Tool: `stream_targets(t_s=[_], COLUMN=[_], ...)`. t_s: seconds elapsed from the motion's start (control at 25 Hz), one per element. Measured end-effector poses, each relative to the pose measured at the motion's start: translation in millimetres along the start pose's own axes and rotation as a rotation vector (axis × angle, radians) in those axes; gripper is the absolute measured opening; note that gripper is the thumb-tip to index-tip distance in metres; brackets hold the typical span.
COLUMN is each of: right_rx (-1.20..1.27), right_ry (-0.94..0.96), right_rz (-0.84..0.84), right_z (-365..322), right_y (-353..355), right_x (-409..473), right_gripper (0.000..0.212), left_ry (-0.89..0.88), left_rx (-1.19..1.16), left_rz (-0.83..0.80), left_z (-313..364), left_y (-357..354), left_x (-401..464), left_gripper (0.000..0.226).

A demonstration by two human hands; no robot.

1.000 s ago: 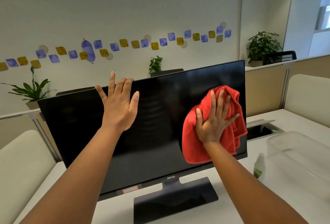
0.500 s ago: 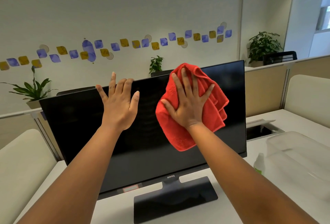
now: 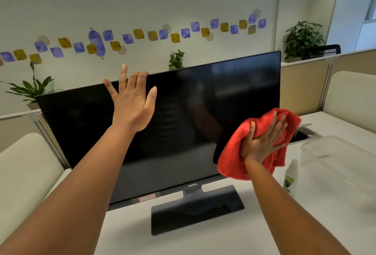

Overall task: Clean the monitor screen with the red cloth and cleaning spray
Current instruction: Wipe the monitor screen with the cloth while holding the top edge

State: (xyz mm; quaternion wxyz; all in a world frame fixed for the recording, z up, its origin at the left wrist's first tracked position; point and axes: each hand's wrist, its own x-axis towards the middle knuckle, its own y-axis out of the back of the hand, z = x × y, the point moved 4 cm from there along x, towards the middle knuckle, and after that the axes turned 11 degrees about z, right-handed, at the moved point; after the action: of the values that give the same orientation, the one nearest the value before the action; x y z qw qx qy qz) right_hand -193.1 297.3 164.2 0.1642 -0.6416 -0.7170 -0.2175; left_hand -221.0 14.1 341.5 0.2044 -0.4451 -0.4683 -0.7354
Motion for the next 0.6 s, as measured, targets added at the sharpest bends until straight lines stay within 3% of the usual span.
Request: stream_targets(t_s=[0.16, 0.28, 0.6], right_rx=[0.071, 0.093, 0.169], right_ry=[-0.178, -0.32, -0.4], right_rz=[-0.038, -0.09, -0.404], right_z=[22, 20, -20], right_y=[1, 0, 18], right_x=[-41, -72, -151], right_gripper=[0.089, 0.075, 0.059], left_ry=[0.001, 0.007, 0.032], left_rx=[0.018, 0.036, 0.092], left_rz=[-0.026, -0.048, -0.199], left_z=[1, 2, 4], left_y=[1, 3, 8], left_x=[0, 1, 3], left_gripper=[0.043, 0.046, 0.055])
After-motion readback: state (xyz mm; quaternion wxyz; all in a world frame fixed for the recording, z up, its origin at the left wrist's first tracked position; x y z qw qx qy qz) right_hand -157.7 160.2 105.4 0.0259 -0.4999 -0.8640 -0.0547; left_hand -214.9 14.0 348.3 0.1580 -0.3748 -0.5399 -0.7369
